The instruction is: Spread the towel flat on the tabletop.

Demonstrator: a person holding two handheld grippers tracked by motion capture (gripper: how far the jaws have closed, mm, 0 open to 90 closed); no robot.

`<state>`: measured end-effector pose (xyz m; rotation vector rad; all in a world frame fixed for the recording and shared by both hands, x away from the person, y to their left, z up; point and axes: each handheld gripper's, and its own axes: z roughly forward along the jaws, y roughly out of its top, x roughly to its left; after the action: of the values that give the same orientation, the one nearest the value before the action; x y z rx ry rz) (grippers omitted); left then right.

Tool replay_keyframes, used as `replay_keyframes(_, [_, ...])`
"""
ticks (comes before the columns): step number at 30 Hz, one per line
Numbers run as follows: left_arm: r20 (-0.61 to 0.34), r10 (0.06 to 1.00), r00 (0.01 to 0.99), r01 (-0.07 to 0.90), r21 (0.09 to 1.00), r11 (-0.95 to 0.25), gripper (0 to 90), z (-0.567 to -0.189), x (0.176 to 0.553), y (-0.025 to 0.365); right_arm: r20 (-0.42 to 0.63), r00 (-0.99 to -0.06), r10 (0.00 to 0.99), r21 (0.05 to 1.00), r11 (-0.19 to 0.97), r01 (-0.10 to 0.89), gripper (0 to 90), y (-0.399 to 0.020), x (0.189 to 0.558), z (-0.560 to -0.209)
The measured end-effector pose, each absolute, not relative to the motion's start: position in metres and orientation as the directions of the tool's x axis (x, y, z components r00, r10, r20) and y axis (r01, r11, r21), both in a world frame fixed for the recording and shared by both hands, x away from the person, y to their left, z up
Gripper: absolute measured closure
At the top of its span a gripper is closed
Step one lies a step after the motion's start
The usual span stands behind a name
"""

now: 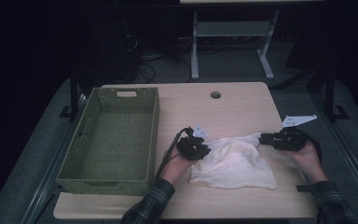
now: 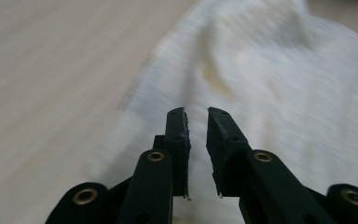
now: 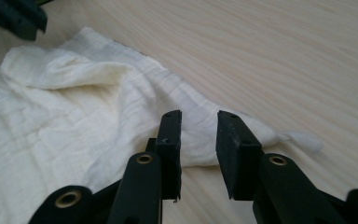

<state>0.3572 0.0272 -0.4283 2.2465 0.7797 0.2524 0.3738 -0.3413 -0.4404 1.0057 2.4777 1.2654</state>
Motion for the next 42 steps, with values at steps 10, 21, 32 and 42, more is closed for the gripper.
replay_keyframes(10, [-0.025, 0.695, 0.719, 0.542, 0.646, -0.537, 63.2, -0.453, 0.383, 0.034, 0.148, -0.695, 0.704, 0.765, 0.364, 0.531, 67.6, -0.356, 0.403, -0.449])
replay_keyframes(21, [-0.026, 0.693, 0.721, 0.55, 0.63, -0.548, 84.0, -0.461, 0.387, 0.032, 0.153, -0.713, 0.684, 0.702, 0.433, 0.566, 73.7, -0.342, 0.422, -0.469])
replay_keyframes(32, [0.008, 0.731, 0.682, 0.515, 0.705, -0.488, 86.2, -0.429, 0.399, 0.033, 0.144, -0.709, 0.69, 0.751, 0.391, 0.532, 83.3, -0.353, 0.413, -0.448])
replay_keyframes(42, [0.038, 0.785, 0.619, 0.49, 0.762, -0.424, 86.2, -0.402, 0.43, 0.034, 0.07, -0.703, 0.708, 0.772, 0.408, 0.488, 83.4, -0.345, 0.434, -0.407])
